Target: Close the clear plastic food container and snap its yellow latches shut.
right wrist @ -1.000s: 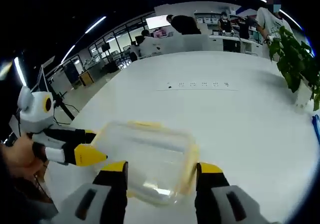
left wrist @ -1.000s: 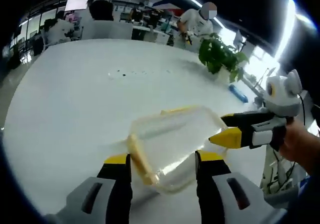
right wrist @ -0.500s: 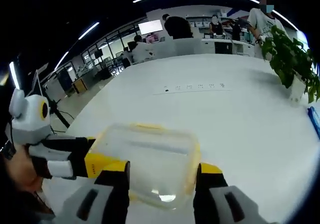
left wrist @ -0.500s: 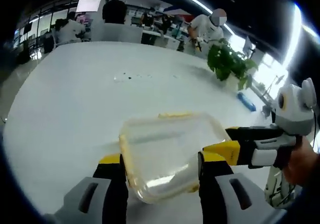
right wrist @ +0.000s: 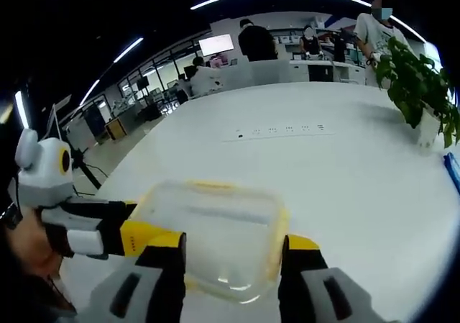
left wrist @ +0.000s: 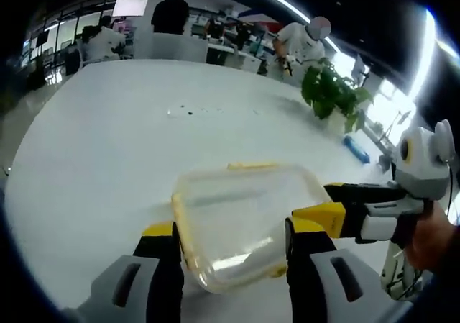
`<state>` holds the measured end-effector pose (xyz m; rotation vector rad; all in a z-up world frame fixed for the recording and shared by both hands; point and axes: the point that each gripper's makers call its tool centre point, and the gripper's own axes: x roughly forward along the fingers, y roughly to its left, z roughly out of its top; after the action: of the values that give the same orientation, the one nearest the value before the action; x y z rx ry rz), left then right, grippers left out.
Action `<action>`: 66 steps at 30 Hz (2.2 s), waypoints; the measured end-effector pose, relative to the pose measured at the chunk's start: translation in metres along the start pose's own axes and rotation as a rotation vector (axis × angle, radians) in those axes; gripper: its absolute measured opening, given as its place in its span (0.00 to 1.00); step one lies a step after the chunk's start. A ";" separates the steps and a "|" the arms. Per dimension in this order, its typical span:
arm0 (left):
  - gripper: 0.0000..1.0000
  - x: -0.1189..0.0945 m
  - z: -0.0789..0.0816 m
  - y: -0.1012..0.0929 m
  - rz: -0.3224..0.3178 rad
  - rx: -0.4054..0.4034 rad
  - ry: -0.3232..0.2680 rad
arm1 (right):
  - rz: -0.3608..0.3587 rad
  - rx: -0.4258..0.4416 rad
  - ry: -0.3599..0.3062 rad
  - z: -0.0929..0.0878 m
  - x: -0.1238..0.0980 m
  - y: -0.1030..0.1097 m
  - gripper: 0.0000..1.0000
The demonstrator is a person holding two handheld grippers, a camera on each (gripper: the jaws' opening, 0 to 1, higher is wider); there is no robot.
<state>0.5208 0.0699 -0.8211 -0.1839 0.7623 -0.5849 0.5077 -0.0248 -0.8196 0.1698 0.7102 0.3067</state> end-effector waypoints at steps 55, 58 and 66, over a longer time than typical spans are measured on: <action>0.64 0.002 0.048 0.103 0.103 -0.050 -0.022 | 0.063 -0.022 -0.076 0.050 0.088 0.067 0.49; 0.64 0.001 0.048 0.103 0.096 -0.047 -0.025 | 0.065 -0.020 -0.086 0.051 0.087 0.067 0.50; 0.65 -0.002 0.048 0.105 0.094 -0.050 -0.043 | 0.078 -0.024 -0.115 0.051 0.089 0.068 0.51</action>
<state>0.5987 0.1552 -0.8236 -0.2052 0.7403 -0.4715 0.5903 0.0666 -0.8182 0.1913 0.5862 0.3771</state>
